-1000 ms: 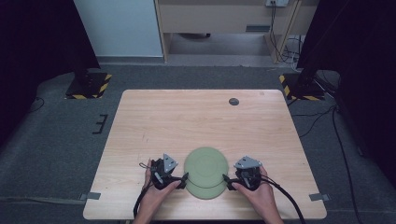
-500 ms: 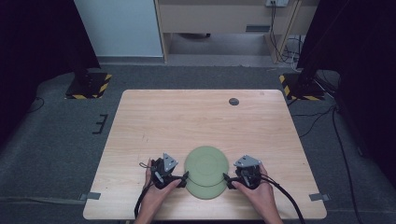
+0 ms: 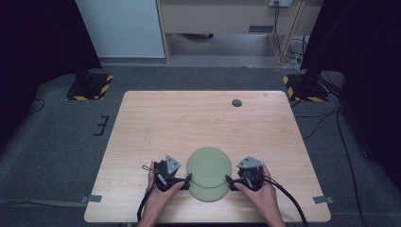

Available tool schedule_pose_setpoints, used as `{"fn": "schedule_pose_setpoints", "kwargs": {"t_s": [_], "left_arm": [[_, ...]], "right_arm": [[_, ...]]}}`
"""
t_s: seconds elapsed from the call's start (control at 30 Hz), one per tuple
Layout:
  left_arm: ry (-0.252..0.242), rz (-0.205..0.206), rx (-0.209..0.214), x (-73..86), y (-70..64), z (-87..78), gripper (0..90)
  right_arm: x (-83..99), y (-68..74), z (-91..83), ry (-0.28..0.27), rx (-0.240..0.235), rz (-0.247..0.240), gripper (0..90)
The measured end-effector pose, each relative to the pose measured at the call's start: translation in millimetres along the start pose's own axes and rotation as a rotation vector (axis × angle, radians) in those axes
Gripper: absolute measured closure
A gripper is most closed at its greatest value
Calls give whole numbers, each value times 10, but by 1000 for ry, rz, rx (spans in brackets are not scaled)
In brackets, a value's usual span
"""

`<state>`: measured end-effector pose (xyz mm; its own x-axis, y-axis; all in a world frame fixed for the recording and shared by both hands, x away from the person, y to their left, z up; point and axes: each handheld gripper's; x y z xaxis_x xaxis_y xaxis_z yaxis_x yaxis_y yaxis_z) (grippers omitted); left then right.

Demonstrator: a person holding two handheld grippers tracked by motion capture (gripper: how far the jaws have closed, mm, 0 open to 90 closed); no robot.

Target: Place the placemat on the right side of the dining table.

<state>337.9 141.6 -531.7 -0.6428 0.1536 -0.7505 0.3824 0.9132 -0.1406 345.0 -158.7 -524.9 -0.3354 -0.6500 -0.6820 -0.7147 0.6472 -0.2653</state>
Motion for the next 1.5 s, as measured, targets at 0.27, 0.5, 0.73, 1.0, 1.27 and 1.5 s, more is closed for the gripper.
{"fn": "schedule_pose_setpoints", "kwargs": {"t_s": [0.27,0.5,0.73,1.0,1.27,1.5], "left_arm": [[-3,-5,18,15,12,-84,29],[6,11,23,29,-34,-75,31],[16,33,31,40,-81,-50,29],[17,29,32,40,-87,-42,29],[21,22,43,29,-72,-24,24],[20,15,33,37,-92,-28,23]], "right_arm": [[-198,-44,-56,21,-36,-41,126],[-497,-201,119,85,-110,-95,106],[-686,-412,278,124,-181,-86,120],[-805,-584,337,137,-245,-63,135],[-829,-703,396,130,-280,-16,142],[-849,-661,472,151,-270,-14,192]]}}
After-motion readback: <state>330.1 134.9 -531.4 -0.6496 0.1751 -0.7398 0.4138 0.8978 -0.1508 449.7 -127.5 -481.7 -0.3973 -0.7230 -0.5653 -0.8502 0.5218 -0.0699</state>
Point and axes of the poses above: each handheld gripper's, and its own axes: z roughly forward along the jaws, x roughly out of its underside, y roughly to its left, and after that the axes turned 15 degrees about -z, right-handed
